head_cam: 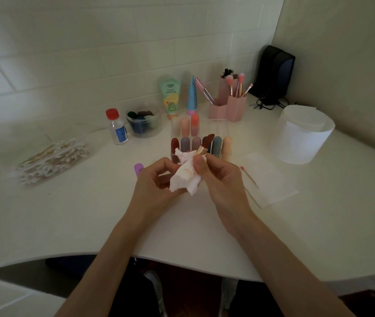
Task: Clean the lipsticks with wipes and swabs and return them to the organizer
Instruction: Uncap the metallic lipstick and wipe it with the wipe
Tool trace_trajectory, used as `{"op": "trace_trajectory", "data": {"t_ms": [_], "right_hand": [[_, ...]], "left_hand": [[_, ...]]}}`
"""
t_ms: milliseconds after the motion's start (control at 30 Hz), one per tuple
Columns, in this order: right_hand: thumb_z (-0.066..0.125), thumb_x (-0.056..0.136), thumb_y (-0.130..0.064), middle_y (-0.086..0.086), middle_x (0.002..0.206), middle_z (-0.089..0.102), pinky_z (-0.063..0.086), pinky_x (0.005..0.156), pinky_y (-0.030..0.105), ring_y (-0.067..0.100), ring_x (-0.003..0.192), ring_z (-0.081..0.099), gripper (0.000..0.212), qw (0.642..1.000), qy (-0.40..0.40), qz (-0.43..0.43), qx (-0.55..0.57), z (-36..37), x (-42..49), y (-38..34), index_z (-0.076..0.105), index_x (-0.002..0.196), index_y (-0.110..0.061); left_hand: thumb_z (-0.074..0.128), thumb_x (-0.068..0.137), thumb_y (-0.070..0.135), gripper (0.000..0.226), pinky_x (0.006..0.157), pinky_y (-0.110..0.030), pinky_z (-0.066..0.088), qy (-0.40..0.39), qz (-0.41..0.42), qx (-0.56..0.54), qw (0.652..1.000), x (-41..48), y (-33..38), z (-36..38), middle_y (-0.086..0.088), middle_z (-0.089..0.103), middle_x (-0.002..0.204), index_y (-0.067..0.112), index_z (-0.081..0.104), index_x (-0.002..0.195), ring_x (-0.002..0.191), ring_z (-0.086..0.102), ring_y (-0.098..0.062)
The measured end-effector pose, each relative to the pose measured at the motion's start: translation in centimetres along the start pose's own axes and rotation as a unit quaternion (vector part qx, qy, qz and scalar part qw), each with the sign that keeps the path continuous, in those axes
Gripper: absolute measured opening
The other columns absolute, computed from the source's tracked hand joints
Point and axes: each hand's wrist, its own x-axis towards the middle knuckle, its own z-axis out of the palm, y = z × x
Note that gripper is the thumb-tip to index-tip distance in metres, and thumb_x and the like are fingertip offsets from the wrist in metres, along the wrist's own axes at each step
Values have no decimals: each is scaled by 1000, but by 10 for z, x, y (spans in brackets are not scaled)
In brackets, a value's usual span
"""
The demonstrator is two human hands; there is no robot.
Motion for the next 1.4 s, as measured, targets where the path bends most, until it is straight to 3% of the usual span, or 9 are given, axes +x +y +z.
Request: {"op": "trace_trajectory", "data": {"t_ms": [200,300,367,633,733,833,1033,1200,1400], "right_hand": [[64,90,-42,4,113,77,57,89,24,18,109,71,47,999,12,14,28,0,-1,-1,74,123,-10],[62,95,-34,5,109,78,55,84,18,15,103,72,38,998,15,20,58,-2,-1,-4,74,120,-7],[63,93,-35,4,108,78,54,83,17,12,101,73,39,998,17,18,66,-4,0,-6,74,119,-9],[67,88,-40,4,110,78,56,85,21,17,106,72,46,998,33,13,51,0,-1,-2,75,120,-9],[65,90,-39,6,109,78,54,82,17,15,102,72,45,998,37,12,55,-2,1,-4,74,121,-7],[64,89,-38,5,110,78,54,83,16,13,101,73,46,997,38,12,69,-4,1,-5,74,121,-7],[65,85,-43,2,107,78,55,84,17,13,102,73,51,999,23,-2,31,-2,0,-1,74,121,-9],[67,84,-41,2,108,78,56,85,18,11,101,73,50,1000,5,4,23,1,0,2,75,120,-8],[77,81,-33,-11,94,78,56,76,14,7,89,74,25,997,66,-28,-19,1,-2,4,79,103,-20]], "left_hand": [[84,77,7,27,66,-17,54,38,23,47,998,-5,5,4,12,68,85,14,60,88,80,68,-1],[60,97,1,16,57,-24,50,-57,-32,-36,997,-4,7,-1,5,72,85,10,66,108,65,70,-14],[47,104,3,23,53,-21,46,-120,-44,-69,989,-4,9,-3,3,73,79,9,68,107,57,65,-15],[80,82,4,16,64,-13,50,7,-28,13,999,-5,5,3,10,75,75,10,75,95,66,69,-6],[62,96,3,15,57,-18,48,-56,-52,-40,996,-3,7,1,6,75,77,10,73,104,62,69,-12],[50,104,5,27,53,-20,47,-106,-52,-48,992,-3,8,-3,2,74,74,14,74,97,55,64,-10],[76,86,2,26,63,-14,52,-5,-3,-3,1000,-3,6,-4,17,75,76,27,75,92,66,68,-4],[78,70,47,23,66,-30,56,77,28,72,994,-7,1,-1,14,72,79,30,72,86,77,67,-16],[78,78,27,32,73,-18,55,74,107,180,975,-6,-7,4,-3,76,92,9,76,104,82,67,-11]]}}
